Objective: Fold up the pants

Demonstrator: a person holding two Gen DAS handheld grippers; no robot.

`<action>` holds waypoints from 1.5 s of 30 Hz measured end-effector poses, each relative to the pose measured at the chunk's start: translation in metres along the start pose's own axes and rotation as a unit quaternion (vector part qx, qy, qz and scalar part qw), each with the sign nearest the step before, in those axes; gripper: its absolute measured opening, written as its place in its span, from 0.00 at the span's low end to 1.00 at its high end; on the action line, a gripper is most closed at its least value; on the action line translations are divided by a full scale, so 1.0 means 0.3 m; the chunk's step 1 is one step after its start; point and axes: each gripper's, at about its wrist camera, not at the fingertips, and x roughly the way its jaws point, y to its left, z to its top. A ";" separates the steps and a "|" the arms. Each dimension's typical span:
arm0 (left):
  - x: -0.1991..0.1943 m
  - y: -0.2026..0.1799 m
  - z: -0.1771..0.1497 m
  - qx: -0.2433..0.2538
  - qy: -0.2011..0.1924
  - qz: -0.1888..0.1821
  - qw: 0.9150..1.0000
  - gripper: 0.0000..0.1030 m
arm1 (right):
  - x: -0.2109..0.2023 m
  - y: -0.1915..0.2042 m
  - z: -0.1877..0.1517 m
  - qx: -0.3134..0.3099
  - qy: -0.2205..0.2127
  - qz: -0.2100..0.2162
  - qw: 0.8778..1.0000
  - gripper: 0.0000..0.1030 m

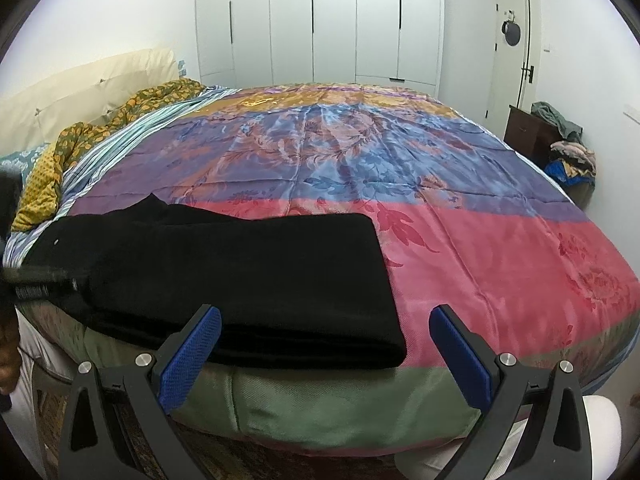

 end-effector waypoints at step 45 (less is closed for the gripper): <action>-0.107 0.201 -0.018 -0.075 -0.037 0.072 0.994 0.70 | 0.267 -0.001 0.092 0.036 0.169 0.206 0.963 0.99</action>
